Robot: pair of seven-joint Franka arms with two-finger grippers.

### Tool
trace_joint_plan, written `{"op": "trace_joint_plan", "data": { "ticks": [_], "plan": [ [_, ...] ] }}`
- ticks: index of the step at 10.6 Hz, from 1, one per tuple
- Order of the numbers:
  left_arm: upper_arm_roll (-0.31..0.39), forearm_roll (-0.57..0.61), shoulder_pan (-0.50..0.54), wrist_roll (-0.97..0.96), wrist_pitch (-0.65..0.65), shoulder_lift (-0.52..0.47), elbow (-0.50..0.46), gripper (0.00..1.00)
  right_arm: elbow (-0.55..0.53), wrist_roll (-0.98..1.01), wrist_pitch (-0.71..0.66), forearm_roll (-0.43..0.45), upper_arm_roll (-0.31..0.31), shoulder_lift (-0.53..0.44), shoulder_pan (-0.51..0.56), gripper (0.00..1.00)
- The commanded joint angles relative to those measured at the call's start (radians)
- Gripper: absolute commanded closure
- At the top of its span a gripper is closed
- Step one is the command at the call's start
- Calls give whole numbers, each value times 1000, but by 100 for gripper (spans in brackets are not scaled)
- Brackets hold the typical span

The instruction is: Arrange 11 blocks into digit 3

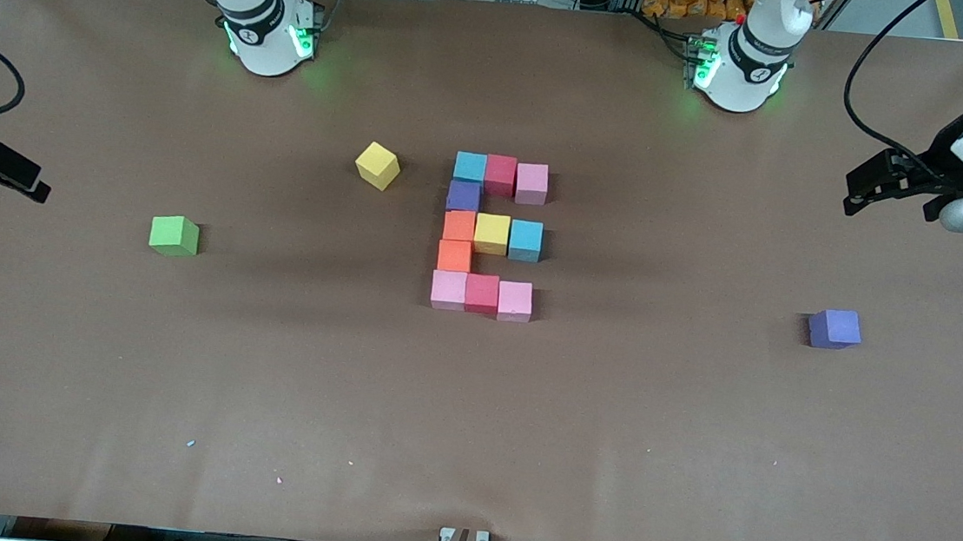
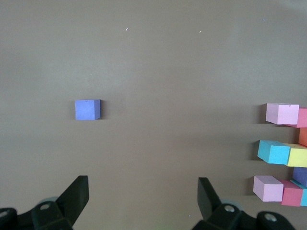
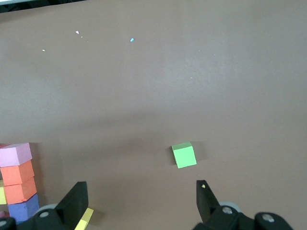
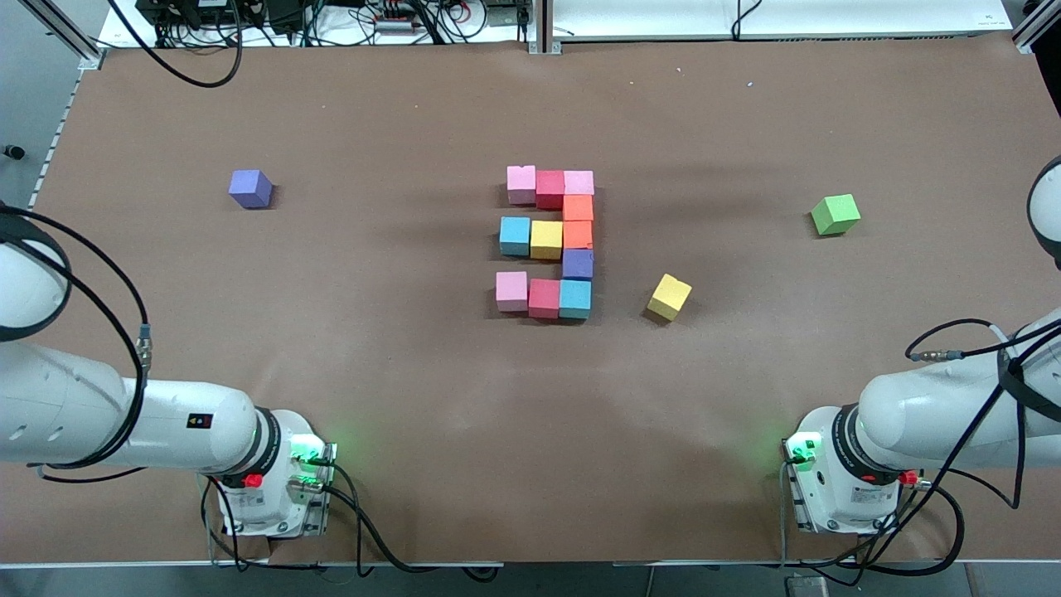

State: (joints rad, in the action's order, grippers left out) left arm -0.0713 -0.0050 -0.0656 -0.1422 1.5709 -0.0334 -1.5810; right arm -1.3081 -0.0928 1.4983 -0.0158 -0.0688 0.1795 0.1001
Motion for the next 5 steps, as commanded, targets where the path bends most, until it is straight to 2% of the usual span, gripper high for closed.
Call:
{"op": "trace_joint_plan", "data": {
  "ticks": [1,5],
  "plan": [
    [11,-26,-5,23,12,-23,-19,0,18,-7,-1,-6,1,5,-3,0],
    [11,-21,-3,6,12,-25,-19,0,18,-8,0,-9,1,5,1,0]
  ]
}}
